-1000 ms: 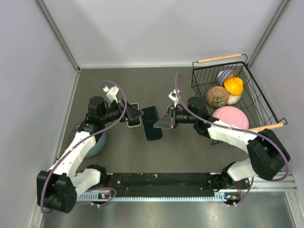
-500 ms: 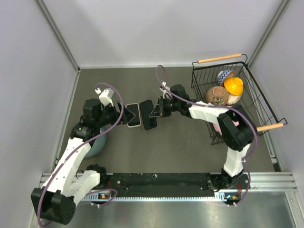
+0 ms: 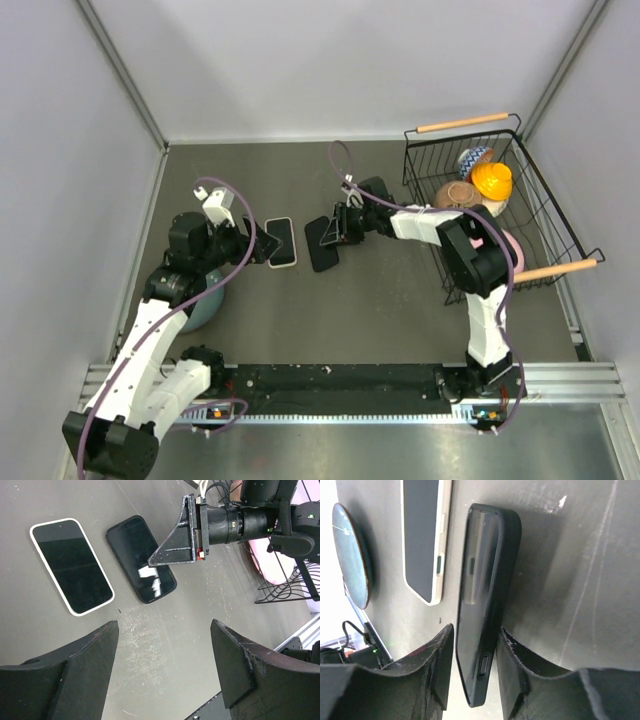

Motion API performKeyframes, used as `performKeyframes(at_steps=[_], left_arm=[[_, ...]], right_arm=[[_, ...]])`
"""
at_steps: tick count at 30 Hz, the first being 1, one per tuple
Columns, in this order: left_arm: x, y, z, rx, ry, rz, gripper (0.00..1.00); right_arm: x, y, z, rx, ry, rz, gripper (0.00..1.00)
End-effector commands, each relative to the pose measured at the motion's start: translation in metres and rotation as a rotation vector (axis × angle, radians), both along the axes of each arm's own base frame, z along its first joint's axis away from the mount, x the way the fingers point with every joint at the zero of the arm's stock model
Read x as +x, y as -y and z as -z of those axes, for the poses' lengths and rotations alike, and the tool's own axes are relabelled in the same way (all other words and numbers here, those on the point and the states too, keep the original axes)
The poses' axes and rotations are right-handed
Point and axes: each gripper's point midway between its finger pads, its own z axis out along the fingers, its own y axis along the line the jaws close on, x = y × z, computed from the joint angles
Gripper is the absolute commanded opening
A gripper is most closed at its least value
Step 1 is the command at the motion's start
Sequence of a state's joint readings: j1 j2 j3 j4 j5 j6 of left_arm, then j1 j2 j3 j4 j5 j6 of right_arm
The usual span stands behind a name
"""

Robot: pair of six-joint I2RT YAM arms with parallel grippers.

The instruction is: Put the phone into the phone case

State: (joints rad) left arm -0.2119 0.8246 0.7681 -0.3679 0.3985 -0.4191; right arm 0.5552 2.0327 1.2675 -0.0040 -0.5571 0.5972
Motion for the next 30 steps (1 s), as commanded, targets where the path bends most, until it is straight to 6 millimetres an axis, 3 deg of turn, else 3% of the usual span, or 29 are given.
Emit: performKeyframes(at_steps=[1,5,11,14,19,21,22,24,25,27,30], left_arm=[[0.003,-0.002,0.000,0.007,0.024,-0.004,0.79],[0.004,-0.001,0.001,0.006,0.022,-0.003,0.79],[0.004,0.002,0.000,0.003,0.034,0.018,0.79],[0.003,0.009,-0.009,-0.038,0.026,0.047,0.79],[-0.003,0.025,-0.048,-0.119,0.082,0.138,0.80],[-0.005,0.031,-0.062,-0.149,0.112,0.175,0.82],[-0.009,0.036,-0.068,-0.162,0.112,0.213,0.99],[-0.012,0.040,-0.080,-0.183,0.114,0.244,0.99],[-0.014,0.041,-0.083,-0.188,0.116,0.257,0.99],[-0.019,0.044,-0.088,-0.192,0.131,0.284,0.99],[-0.023,0.042,-0.085,-0.180,0.165,0.294,0.99]], right_arm=[[0.023,-0.003,-0.015,0.047,0.061,-0.003,0.40],[0.020,0.004,-0.008,0.011,0.050,0.022,0.41],[0.018,0.021,-0.024,-0.065,0.095,0.046,0.46],[0.015,0.030,-0.047,-0.091,0.145,0.048,0.56],[0.004,0.052,-0.107,-0.143,0.277,0.045,0.75],[-0.006,0.059,-0.123,-0.139,0.311,0.042,0.96],[-0.019,0.068,-0.140,-0.137,0.340,0.051,0.99],[-0.030,0.076,-0.154,-0.146,0.377,0.070,0.99],[-0.041,0.088,-0.173,-0.144,0.422,0.103,0.99],[-0.053,0.096,-0.192,-0.114,0.458,0.130,0.99],[-0.077,0.109,-0.222,-0.043,0.492,0.190,0.99]])
